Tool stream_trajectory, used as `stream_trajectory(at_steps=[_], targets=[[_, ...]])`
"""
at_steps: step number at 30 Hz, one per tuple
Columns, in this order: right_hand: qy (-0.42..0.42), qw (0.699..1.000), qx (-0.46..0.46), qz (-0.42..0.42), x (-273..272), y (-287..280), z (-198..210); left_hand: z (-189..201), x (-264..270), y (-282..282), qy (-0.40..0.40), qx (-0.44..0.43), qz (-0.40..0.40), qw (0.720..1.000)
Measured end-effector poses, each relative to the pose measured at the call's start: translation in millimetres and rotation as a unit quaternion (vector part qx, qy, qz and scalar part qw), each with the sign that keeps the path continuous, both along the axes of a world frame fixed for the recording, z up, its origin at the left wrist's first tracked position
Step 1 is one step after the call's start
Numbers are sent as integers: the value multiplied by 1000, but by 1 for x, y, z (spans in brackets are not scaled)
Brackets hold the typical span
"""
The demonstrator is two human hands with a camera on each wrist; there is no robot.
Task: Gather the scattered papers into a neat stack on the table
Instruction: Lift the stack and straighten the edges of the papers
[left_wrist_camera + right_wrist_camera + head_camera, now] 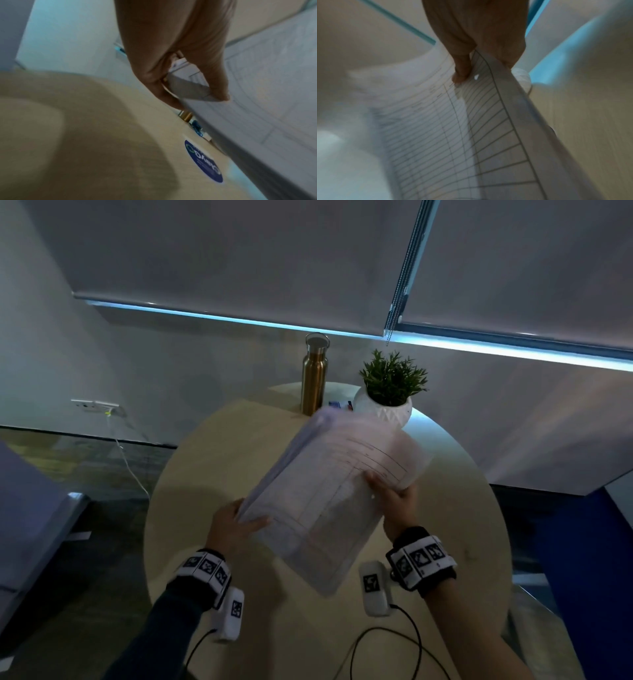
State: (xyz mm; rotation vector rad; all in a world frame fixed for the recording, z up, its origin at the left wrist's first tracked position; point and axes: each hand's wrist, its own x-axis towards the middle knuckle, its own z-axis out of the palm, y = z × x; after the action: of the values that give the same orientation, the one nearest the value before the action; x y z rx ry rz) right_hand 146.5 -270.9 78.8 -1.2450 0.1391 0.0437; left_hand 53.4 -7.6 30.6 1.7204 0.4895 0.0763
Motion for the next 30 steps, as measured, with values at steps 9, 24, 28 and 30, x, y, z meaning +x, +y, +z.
stream_trajectory(at_steps=[9,24,28,30], targets=[[143,983,90,69,-25,-13,-53,-12,-28,-33,-3,-215,83,973],[3,982,-182,51,-20,-39,-44,15,-2,-16,-76,-42,36,996],[30,977,-196,74,-29,-39,-49,2,-4,-22,-58,-47,45,996],[33,983,-166,65,-31,-34,-44,0,-4,-30,-77,-63,66,993]])
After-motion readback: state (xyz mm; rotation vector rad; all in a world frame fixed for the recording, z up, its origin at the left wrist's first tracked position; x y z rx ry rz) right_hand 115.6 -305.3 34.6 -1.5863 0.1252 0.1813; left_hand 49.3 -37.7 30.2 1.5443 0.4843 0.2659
